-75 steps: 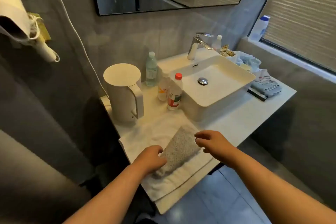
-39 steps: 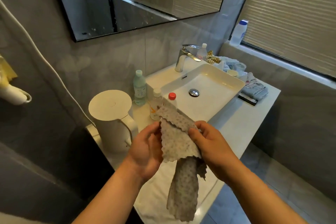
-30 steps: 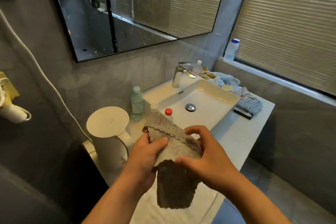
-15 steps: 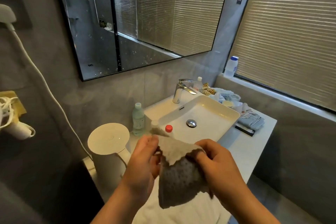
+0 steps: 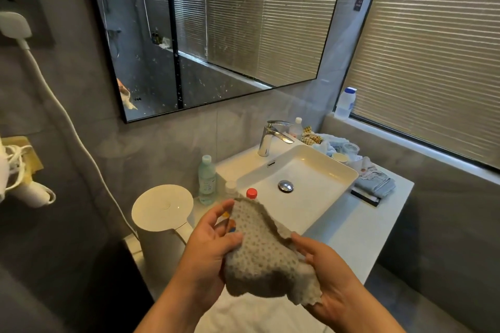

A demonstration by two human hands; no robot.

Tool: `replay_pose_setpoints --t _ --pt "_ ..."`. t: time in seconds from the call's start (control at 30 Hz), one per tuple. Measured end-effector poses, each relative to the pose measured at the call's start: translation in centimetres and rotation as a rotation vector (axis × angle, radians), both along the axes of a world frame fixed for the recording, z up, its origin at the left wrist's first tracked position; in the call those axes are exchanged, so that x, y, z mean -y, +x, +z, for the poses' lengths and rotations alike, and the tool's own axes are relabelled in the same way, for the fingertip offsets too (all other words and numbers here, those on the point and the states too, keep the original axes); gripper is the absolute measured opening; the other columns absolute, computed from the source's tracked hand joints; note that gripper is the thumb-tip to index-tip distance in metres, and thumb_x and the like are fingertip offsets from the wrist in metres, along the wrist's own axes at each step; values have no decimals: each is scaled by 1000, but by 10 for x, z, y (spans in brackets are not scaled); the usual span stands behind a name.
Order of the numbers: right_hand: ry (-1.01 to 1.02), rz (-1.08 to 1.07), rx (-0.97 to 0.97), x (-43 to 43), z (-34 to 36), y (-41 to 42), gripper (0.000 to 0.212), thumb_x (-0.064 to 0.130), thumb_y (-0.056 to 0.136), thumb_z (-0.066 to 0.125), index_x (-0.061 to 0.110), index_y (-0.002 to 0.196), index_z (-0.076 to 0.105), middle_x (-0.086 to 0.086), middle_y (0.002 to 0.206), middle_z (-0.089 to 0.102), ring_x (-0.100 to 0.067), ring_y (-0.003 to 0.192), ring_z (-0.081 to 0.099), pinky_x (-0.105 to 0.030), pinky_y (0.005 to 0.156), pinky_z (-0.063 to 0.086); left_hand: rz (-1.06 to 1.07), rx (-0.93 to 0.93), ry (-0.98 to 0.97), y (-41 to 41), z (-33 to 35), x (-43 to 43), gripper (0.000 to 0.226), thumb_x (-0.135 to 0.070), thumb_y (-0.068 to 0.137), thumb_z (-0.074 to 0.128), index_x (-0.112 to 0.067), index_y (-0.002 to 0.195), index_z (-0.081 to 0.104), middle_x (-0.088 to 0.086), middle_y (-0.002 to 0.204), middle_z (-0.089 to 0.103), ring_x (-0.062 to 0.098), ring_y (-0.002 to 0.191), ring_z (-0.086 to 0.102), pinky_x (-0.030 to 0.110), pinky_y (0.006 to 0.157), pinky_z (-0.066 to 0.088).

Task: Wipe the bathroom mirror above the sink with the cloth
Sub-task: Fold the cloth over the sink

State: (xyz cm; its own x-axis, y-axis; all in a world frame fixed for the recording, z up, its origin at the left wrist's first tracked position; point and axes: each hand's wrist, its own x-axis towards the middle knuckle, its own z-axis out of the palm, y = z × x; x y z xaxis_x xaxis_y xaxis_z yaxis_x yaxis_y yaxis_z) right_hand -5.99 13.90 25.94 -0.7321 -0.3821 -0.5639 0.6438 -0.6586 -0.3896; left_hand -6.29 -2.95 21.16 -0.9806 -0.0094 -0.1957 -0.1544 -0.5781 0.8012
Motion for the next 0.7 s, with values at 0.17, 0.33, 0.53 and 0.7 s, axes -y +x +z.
replay_pose_setpoints --t 0.17,0.33,0.53,0.7 --pt "60 108 76 -3 -13 -4 31 -6 89 45 -17 115 59 -37 107 66 -51 82 69 -62 59 57 -11 90 -178 -2 -6 -3 41 16 86 53 -12 115 61 21 111 65 32 100 65 35 75 56" --pt "221 29 27 -2 -27 -12 23 -9 87 49 -16 103 65 -30 93 71 -39 67 71 -46 70 55 -25 91 -123 0 -9 -3 39 13 84 59 -10 115 60 16 108 70 29 102 67 38 82 57" --pt "469 -60 -145 -13 -43 -17 27 10 94 61 11 121 59 -22 117 66 -40 107 65 -47 79 59 -132 11 -108 3 -14 4 65 3 59 73 -13 120 58 13 109 70 25 98 69 34 71 55" --pt "672 60 -385 -15 -31 -14 34 -6 88 56 19 108 68 -14 118 59 -38 106 58 -45 72 58 76 81 40 -3 -18 7 45 19 81 52 -9 115 57 12 95 71 24 86 67 34 67 54"
